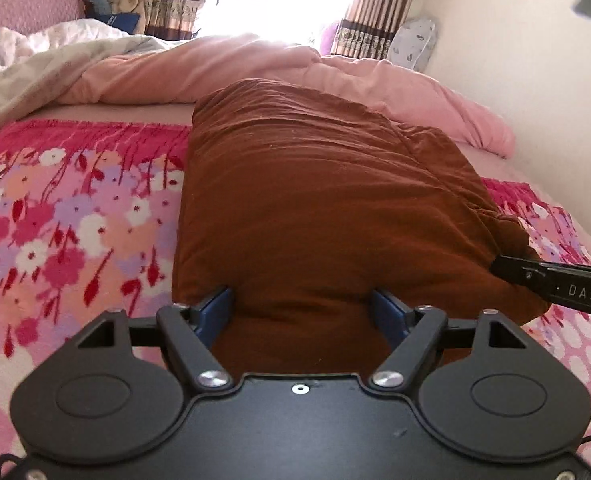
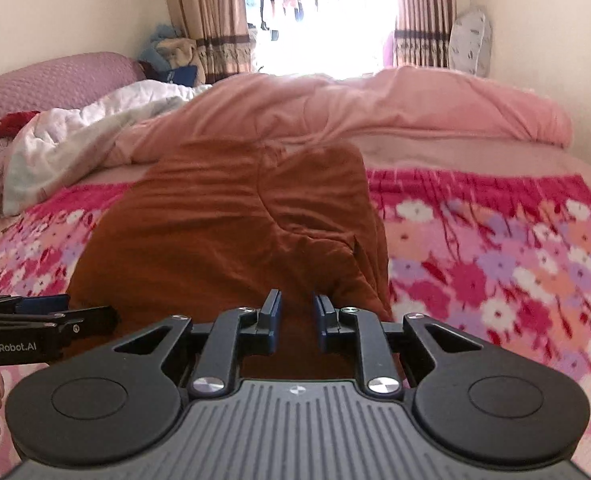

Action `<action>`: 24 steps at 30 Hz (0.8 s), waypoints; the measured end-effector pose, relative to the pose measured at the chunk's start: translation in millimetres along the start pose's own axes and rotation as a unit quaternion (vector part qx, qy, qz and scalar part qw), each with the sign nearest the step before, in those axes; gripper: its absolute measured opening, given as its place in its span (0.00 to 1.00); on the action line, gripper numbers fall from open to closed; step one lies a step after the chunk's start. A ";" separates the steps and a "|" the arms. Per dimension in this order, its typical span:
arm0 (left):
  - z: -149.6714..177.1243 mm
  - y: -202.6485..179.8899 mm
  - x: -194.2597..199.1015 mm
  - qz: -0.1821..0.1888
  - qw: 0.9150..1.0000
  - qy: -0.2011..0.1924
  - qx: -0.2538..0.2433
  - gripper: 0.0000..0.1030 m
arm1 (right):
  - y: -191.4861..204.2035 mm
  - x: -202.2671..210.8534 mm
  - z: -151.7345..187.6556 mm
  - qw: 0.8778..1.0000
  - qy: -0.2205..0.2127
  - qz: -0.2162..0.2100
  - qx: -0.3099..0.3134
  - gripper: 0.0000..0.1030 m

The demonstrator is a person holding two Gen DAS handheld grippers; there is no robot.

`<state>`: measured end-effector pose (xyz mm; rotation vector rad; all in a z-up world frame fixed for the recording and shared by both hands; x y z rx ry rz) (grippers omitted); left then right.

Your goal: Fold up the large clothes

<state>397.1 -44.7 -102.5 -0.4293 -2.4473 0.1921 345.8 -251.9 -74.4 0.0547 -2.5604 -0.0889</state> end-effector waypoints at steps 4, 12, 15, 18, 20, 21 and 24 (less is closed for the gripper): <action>-1.7 0.4 4.9 -0.002 1.000 -0.004 -0.002 0.77 | 0.3 -0.3 4.5 1.000 -0.002 -0.001 -0.011 0.22; -0.7 -1.2 45.5 0.010 0.999 -0.035 0.032 0.75 | -6.3 48.2 -1.6 0.997 -0.064 0.008 -0.043 0.23; 11.1 -0.5 39.4 0.001 0.999 -0.024 0.022 0.75 | -15.7 45.3 6.2 0.997 -0.053 0.007 -0.057 0.24; 19.4 2.9 26.0 -0.008 1.000 -0.017 0.018 0.76 | -22.5 25.9 18.1 0.997 -0.029 0.008 -0.067 0.23; 21.6 6.5 19.6 -0.005 1.000 -0.013 0.024 0.76 | -23.7 15.2 25.1 0.997 -0.022 0.007 -0.068 0.23; 21.1 7.8 19.2 -0.003 1.000 -0.013 0.028 0.76 | -24.2 11.5 27.7 0.998 -0.019 0.007 -0.067 0.22; 11.3 8.4 27.1 0.001 0.999 -0.015 0.032 0.75 | -25.3 13.0 29.1 0.997 -0.017 0.004 -0.075 0.21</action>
Point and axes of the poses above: each gripper's, at about its wrist camera, not at the fingertips, and x roughly against the way its jaws point, y to its left, z to its underside, the point moved 8 cm from there along -x, roughly the way its jaws point, and after that the axes turned 1 degree about x, right-handed, at the moved point
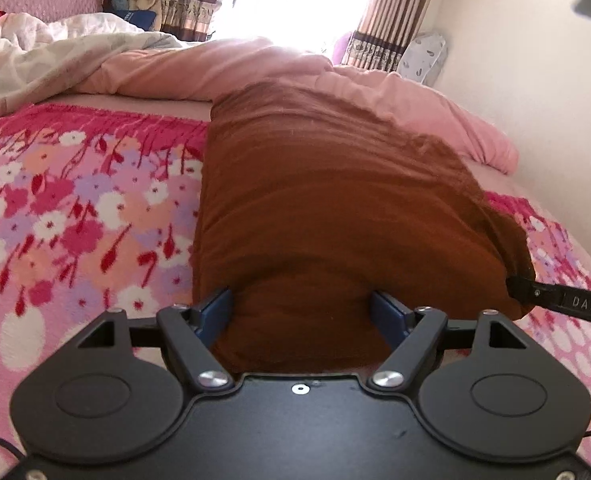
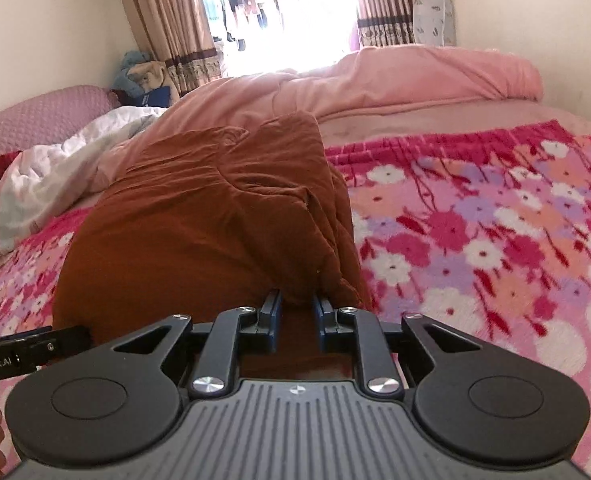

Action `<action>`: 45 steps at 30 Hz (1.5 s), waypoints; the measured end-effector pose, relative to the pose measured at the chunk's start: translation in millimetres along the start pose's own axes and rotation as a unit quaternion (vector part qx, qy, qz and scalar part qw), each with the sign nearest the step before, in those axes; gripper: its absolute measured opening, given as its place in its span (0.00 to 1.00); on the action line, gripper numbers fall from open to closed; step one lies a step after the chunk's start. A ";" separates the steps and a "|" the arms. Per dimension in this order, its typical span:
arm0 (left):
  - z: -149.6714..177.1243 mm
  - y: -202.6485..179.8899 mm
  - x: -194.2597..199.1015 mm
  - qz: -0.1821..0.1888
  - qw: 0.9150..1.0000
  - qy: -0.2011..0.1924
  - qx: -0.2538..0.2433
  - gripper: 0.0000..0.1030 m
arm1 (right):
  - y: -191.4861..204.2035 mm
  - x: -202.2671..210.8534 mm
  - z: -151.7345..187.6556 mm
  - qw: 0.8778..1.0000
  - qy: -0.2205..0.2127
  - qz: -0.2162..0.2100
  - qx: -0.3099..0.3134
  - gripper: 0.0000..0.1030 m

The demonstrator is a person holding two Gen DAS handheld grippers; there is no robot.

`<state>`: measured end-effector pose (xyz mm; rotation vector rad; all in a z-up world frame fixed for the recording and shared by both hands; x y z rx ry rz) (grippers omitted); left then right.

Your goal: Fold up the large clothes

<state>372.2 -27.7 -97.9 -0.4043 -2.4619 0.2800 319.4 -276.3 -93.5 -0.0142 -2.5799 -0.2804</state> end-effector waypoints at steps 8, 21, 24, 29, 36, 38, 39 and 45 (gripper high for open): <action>-58.3 -4.5 1.6 0.009 0.999 -0.042 0.009 0.75 | 17.8 13.9 -48.9 0.999 -0.051 -0.007 0.013 0.22; -43.7 9.0 -47.1 0.006 1.000 0.002 0.024 0.77 | 27.8 -44.8 -33.9 0.999 0.012 0.004 0.029 0.20; -46.2 8.0 -45.2 0.005 1.000 0.004 0.023 0.77 | 27.4 -43.5 -32.2 1.000 0.009 0.005 0.029 0.20; -48.1 6.3 -34.4 0.002 1.000 0.002 0.027 0.75 | 29.3 -27.2 -38.3 1.000 0.006 0.004 0.020 0.20; -36.5 -8.8 11.3 0.006 0.999 -0.031 0.012 0.75 | 29.0 14.5 -38.6 1.000 -0.022 0.006 0.015 0.25; -27.0 -11.3 15.7 0.011 1.000 -0.026 0.012 0.75 | 26.8 23.0 -35.2 0.999 -0.029 0.012 0.014 0.27; -22.3 -12.0 15.2 0.010 1.000 -0.021 0.011 0.75 | 25.5 24.8 -32.9 0.999 -0.029 0.015 0.016 0.27; 2.2 -7.6 -9.3 -0.017 1.000 0.005 -0.006 0.77 | 10.7 7.1 -14.9 1.000 -0.005 0.020 0.003 0.27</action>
Point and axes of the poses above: each gripper's, at about its wrist camera, not at the fingertips, and x roughly against the way its jaws point, y to its left, z to its underside, the point moved 8 cm from there along -x, roughly the way its jaws point, and after that the axes turned 1 degree about x, right-handed, at the moved point
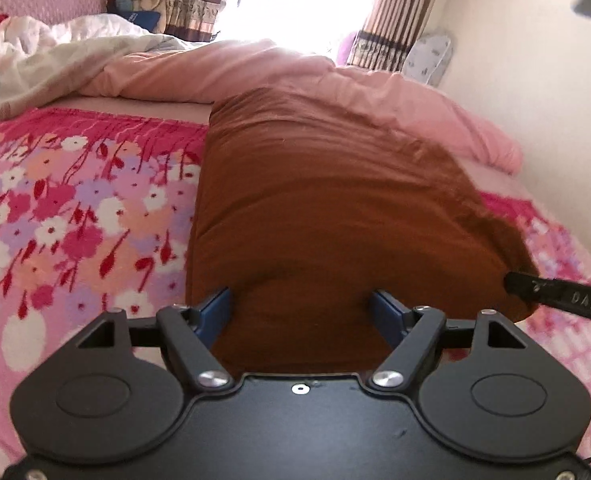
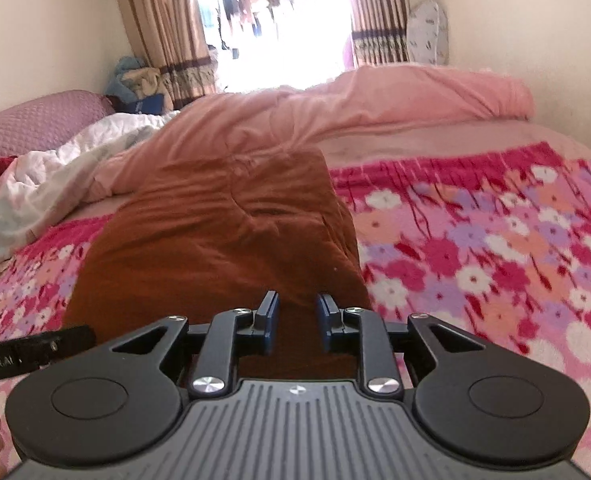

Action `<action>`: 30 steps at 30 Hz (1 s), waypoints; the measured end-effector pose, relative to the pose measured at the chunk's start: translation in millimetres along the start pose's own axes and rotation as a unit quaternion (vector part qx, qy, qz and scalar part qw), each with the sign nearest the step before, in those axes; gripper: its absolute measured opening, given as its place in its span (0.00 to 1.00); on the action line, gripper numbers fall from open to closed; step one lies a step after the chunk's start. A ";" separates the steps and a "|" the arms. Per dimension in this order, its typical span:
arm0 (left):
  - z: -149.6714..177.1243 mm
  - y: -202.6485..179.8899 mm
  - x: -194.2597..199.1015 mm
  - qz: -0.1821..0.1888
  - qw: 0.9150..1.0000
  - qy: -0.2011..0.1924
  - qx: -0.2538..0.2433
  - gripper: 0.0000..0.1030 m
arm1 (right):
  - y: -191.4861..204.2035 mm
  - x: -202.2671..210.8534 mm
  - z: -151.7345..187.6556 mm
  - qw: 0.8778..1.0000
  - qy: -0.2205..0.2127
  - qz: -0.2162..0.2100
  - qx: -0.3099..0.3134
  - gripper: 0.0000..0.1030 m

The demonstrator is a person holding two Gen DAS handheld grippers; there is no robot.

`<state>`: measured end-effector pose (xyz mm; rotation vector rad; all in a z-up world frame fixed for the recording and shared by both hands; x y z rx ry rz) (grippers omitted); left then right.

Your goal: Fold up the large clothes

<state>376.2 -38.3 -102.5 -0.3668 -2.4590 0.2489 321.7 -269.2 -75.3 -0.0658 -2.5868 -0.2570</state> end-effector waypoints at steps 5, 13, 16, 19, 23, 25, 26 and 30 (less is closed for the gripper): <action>3.3 3.0 -10.5 -0.005 1.000 0.004 0.000 0.77 | -5.7 -18.0 12.4 1.000 0.016 0.002 -0.002 0.24; 1.0 2.7 -11.3 -0.010 1.000 0.013 -0.006 0.77 | -5.2 -19.2 14.4 1.000 0.018 0.003 -0.001 0.24; -4.2 0.6 1.3 -0.017 1.000 0.017 -0.007 0.76 | -2.5 -13.6 10.7 1.000 0.021 0.009 0.006 0.24; -9.2 -2.6 30.6 -0.008 1.000 0.010 0.009 0.75 | 1.8 8.8 4.7 1.000 0.014 0.015 0.014 0.29; -9.7 -14.1 88.4 -0.020 1.000 -0.009 -0.009 0.75 | 8.3 56.7 2.0 1.000 0.005 0.002 0.016 0.51; -4.2 -19.7 117.6 -0.034 0.999 -0.018 -0.023 0.75 | 12.5 83.7 2.3 1.000 -0.008 0.001 0.025 0.65; 0.5 -22.1 131.1 -0.038 0.999 -0.016 -0.026 0.75 | 14.9 100.3 2.8 0.999 -0.017 0.006 0.034 0.73; 24.5 -27.1 181.8 -0.042 0.999 -0.019 -0.030 0.75 | 20.7 156.1 14.7 0.997 -0.033 0.036 0.065 0.82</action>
Point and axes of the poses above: each gripper's, at about its wrist camera, not at the fingertips, and x roughly against the way its jaws point, y to its left, z to its underside, the point moved 8 cm from there along -x, roughly the way its jaws point, and after that the axes turned 1 degree about x, right-handed, at the moved point
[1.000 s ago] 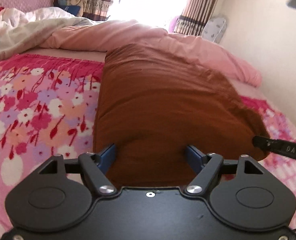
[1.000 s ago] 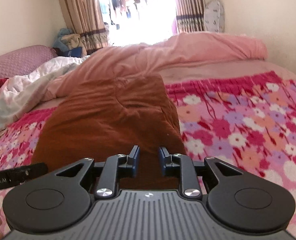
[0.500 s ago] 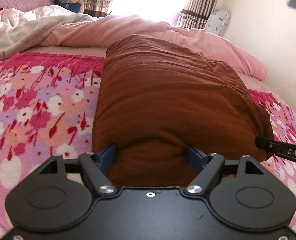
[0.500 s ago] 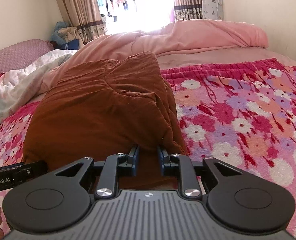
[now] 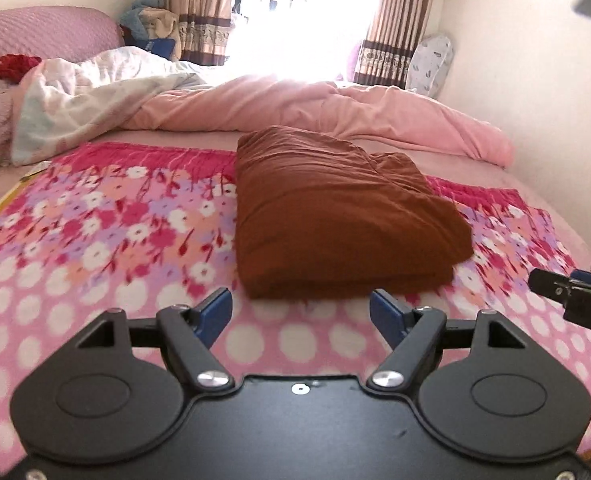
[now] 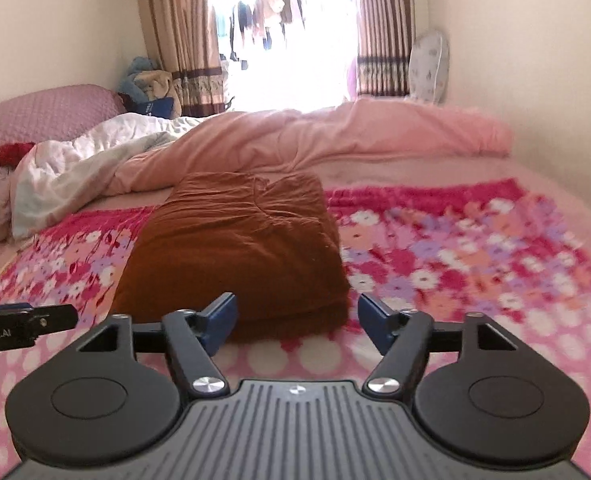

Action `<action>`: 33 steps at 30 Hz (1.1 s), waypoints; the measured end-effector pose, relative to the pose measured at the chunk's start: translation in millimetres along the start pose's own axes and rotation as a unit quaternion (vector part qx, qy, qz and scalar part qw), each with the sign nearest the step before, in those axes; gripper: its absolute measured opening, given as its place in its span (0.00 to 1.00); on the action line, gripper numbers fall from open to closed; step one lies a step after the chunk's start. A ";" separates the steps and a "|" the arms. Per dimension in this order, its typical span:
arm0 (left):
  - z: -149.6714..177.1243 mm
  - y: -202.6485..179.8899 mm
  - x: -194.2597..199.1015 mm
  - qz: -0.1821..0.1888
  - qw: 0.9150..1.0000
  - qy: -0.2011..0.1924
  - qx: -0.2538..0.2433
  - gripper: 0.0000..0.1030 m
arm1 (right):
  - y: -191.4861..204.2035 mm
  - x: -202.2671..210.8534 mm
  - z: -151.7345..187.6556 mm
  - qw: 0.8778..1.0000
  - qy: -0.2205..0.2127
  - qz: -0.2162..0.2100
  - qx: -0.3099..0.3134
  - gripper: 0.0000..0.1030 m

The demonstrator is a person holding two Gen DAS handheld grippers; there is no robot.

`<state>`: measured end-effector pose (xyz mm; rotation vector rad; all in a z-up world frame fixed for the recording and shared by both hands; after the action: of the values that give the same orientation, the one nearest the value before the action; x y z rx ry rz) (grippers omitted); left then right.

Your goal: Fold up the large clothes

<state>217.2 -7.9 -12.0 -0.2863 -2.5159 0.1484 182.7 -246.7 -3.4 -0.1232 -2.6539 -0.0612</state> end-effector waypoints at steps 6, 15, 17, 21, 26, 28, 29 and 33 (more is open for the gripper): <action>41.2 4.3 51.8 -0.025 1.000 0.002 0.005 0.75 | -7.5 54.3 24.6 1.000 -0.005 0.005 -0.007 0.84; 78.0 10.3 72.7 -0.035 0.999 0.034 0.023 0.75 | -2.8 82.0 53.9 1.000 0.014 0.005 -0.009 0.84; 81.1 11.1 75.5 -0.035 0.998 0.035 0.024 0.75 | -0.9 85.8 60.2 1.000 0.020 0.000 -0.008 0.84; 83.4 10.6 80.1 -0.031 0.999 0.038 0.024 0.75 | 4.6 89.0 69.2 1.000 0.028 -0.007 -0.006 0.84; 83.4 10.0 81.0 -0.030 0.999 0.038 0.024 0.75 | 9.0 91.4 72.1 1.000 0.029 -0.013 -0.001 0.83; 84.0 9.4 80.8 -0.029 0.999 0.039 0.025 0.75 | 10.5 92.9 72.0 1.000 0.026 -0.012 -0.001 0.83; 83.8 9.5 80.3 -0.029 0.998 0.040 0.024 0.75 | 10.6 92.6 72.3 1.000 0.028 -0.013 -0.001 0.83; 84.3 9.0 79.4 -0.029 0.998 0.042 0.023 0.75 | 10.3 91.6 73.8 0.999 0.034 -0.013 -0.003 0.83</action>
<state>106.8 16.2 -38.5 -0.1958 -2.4310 0.1684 68.8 -224.7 -25.7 -0.0884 -2.5882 -0.0803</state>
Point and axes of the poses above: each gripper's, at about its wrist camera, not at the fingertips, and x roughly against the way its jaws point, y to its left, z to its underside, the point moved 8 cm from there along -x, roughly the way its jaws point, and after that the axes turned 1 degree about x, right-handed, at the moved point
